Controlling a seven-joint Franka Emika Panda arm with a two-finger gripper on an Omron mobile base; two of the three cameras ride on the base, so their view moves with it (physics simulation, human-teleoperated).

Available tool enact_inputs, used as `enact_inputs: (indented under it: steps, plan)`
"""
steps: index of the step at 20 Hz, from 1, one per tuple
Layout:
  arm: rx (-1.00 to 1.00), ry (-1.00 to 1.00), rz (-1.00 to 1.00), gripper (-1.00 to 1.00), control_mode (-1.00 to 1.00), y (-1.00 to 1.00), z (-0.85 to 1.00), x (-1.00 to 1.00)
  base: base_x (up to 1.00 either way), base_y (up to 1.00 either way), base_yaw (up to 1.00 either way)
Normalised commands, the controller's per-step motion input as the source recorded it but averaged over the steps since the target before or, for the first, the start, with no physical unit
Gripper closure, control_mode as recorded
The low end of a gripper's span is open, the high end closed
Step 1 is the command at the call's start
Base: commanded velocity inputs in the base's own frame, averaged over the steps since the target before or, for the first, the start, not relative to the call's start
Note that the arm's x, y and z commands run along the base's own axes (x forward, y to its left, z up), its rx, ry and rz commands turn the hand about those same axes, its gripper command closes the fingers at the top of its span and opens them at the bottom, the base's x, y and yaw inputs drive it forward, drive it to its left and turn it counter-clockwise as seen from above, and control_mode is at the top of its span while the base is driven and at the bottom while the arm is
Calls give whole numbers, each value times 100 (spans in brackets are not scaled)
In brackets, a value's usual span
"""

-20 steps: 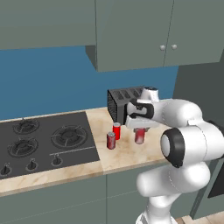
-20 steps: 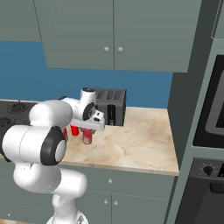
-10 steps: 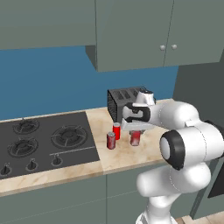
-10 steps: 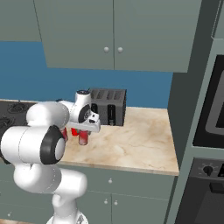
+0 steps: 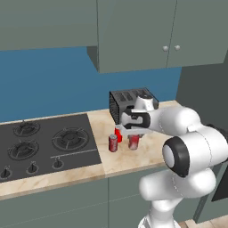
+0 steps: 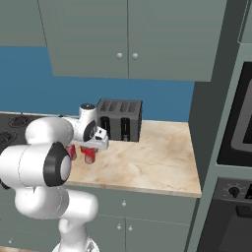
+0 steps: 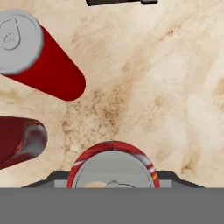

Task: Four empty soda cans are scattered around the kitchen. Gather all the cans and cluster them next to the stove for recycling.

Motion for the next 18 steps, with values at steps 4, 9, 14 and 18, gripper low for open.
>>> enact_inputs:
  steps: [4, 9, 14, 18]
  plan:
    - [0, -3, 0, 100, -100, 16, -9, 0, 0, 0, 0]
    - [0, -1, 0, 100, -100, 14, -10, 0, 0, 0, 0]
    - [0, 0, 0, 100, -100, 13, -11, 0, 0, 0, 0]
    - [0, 0, 0, 100, -100, 7, -10, 0, 0, 0, 0]
